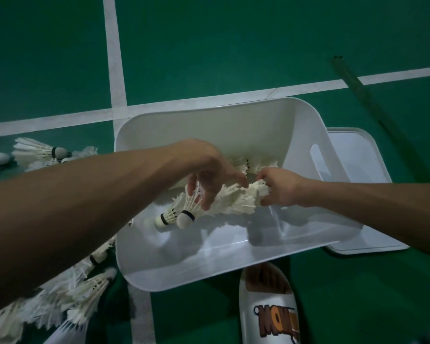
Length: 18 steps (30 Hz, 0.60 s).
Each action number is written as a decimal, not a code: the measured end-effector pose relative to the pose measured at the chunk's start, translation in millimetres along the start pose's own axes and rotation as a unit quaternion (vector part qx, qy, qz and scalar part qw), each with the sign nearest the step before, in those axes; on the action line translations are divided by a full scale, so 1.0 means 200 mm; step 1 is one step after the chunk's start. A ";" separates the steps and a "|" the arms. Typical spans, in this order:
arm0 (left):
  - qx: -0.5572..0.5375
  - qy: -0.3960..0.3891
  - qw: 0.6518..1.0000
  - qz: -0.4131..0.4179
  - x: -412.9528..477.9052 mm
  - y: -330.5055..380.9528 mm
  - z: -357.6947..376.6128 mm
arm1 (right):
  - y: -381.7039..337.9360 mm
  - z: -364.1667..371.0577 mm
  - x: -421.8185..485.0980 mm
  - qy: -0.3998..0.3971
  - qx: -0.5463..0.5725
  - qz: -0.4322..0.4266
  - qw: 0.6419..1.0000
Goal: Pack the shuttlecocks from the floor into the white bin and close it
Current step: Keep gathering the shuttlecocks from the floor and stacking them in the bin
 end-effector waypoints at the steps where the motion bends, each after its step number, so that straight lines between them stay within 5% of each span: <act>1: -0.012 0.002 1.000 0.002 0.00 0.00 0.00 | 0.00 -0.01 0.00 0.002 -0.020 -0.005 1.000; 14: -0.109 0.111 0.982 0.112 -0.12 -0.01 -0.08 | 0.02 -0.15 -0.12 0.010 -0.047 -0.014 0.999; 18: -0.105 0.188 0.962 0.165 -0.08 0.03 -0.04 | 0.01 -0.20 -0.19 -0.019 0.212 -0.055 0.975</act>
Point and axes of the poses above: each hand's wrist, its own x-axis towards the middle knuckle, its own z-axis out of the palm, y = z × x, the point moved 2 cm from there along x, towards the middle knuckle, and after that the axes turned 7 degrees about -x, right-handed, at the moved point
